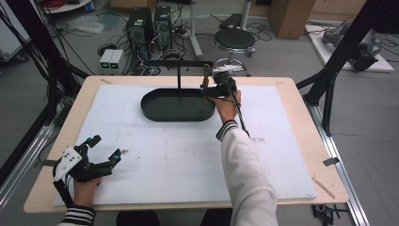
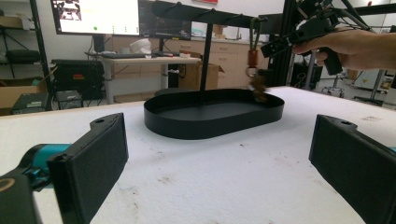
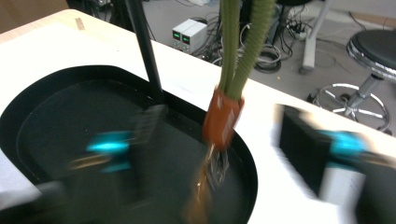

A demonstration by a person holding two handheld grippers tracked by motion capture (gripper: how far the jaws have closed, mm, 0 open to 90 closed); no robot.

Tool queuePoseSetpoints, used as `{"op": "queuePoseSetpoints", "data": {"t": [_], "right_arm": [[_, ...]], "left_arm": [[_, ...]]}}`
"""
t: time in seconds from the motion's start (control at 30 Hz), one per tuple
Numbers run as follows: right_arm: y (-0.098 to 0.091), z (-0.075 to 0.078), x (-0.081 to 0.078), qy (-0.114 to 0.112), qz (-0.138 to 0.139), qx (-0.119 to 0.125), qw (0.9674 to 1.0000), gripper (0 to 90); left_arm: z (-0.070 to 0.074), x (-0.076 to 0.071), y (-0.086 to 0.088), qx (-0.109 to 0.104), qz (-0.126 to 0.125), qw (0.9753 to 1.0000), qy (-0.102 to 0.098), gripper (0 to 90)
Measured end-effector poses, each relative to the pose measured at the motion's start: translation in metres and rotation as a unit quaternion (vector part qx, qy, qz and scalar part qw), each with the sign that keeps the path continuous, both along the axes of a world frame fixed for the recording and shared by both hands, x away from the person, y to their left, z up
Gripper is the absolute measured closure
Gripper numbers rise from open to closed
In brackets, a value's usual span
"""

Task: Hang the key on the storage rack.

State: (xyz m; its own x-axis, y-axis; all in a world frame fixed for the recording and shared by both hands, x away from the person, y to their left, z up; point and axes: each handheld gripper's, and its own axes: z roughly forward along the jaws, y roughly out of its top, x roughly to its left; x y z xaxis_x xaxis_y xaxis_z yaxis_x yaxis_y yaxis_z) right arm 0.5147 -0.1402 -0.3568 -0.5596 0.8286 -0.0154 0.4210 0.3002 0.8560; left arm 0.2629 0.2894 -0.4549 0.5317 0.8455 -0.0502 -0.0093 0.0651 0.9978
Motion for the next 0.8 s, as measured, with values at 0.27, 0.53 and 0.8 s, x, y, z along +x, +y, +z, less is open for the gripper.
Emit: {"op": "queuePoseSetpoints", "data": {"t": [0.27,0.53,0.8], "right_arm": [[-0.02,0.016,-0.033,-0.032,0.061,0.021,0.9974,0.4],[-0.089,0.025,-0.093,-0.071,0.113,0.073,0.9883,0.3],[-0.159,0.004,-0.151,-0.104,0.109,0.102,0.9834,0.4]], "left_arm": [[0.0,0.0,-0.001,0.007,0.0,1.0,0.002,4.9],[0.0,0.0,-0.001,0.006,0.002,1.0,-0.001,4.9],[0.0,0.0,-0.002,0.006,0.001,1.0,0.003,4.9]]}}
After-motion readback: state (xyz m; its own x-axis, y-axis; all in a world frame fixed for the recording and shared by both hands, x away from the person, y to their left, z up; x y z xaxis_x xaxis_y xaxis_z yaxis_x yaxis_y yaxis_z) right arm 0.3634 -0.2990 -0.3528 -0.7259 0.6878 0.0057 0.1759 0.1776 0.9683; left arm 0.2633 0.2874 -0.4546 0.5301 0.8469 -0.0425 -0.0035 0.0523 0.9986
